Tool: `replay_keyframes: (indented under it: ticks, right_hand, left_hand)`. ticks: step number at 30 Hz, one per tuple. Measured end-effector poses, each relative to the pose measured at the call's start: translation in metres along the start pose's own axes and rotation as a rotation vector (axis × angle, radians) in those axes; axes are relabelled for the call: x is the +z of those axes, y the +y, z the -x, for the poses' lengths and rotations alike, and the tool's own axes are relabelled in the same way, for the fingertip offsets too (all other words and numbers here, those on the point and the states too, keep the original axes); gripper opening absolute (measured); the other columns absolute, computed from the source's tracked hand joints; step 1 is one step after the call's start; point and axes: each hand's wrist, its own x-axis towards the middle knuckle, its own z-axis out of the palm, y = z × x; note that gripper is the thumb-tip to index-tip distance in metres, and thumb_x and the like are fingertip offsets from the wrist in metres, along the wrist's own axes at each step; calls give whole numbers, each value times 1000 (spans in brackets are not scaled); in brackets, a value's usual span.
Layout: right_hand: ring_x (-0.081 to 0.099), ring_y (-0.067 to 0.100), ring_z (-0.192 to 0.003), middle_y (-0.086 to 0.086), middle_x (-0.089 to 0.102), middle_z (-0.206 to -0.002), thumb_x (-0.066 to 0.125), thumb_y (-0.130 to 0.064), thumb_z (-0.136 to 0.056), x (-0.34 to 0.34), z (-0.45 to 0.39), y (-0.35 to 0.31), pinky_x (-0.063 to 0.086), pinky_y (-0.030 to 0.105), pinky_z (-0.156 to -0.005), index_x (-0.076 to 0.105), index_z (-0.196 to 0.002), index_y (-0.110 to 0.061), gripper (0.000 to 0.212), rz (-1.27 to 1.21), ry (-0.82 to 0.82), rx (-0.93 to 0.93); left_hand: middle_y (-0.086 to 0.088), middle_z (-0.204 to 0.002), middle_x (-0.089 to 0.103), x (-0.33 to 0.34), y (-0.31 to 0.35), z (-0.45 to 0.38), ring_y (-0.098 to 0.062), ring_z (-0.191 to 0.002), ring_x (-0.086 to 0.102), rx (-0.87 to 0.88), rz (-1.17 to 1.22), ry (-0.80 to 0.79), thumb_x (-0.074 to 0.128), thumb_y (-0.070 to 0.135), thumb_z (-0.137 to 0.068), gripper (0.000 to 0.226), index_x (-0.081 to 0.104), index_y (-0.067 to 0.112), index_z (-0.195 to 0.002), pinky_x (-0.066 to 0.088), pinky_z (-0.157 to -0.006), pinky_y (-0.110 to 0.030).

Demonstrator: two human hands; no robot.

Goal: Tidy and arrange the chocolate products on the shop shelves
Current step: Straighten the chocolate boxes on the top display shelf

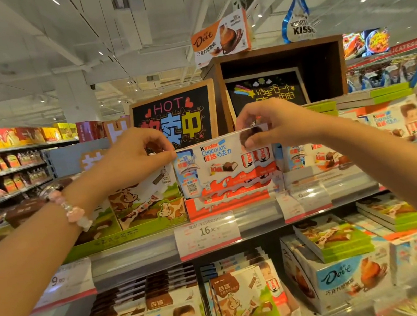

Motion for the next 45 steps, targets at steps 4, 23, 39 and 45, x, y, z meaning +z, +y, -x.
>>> replay_keyframes:
  ticks: [4, 23, 39, 45]
  right_hand:
    - [59, 0, -88, -14, 60, -94, 68, -15, -82, 1, -2, 1, 45, 12, -60, 55, -88, -31, 21, -28, -25, 20]
    - [61, 9, -94, -9, 62, -95, 67, -13, -82, 6, -6, 1, 52, 20, -69, 55, -82, -31, 21, -39, -33, 39]
    - [63, 13, -97, -1, 69, -108, 69, -21, -81, 17, 10, 1, 50, 22, -80, 72, -104, -18, 24, 374, 19, -60]
    - [57, 9, -102, -5, 63, -115, 60, -22, -89, 11, 14, 1, 49, 22, -83, 63, -118, -18, 30, 224, 20, -17]
  left_hand:
    - [2, -95, 69, -1, 0, -2, -8, -89, 62, -37, 49, -15, 66, 21, -83, 12, 64, 28, -74, 48, -75, -22]
    - [-1, -83, 68, 3, 3, -5, -17, -80, 63, -12, -81, -147, 69, 33, -79, 21, 64, 12, -79, 54, -73, -45]
    - [6, -81, 70, 15, 6, 1, -3, -64, 55, 105, -372, -90, 71, 46, -72, 43, 71, 18, -105, 40, -52, -15]
    - [4, -100, 68, 13, 9, -1, -8, -85, 57, 45, -309, -83, 72, 45, -71, 41, 71, 18, -101, 52, -79, -33]
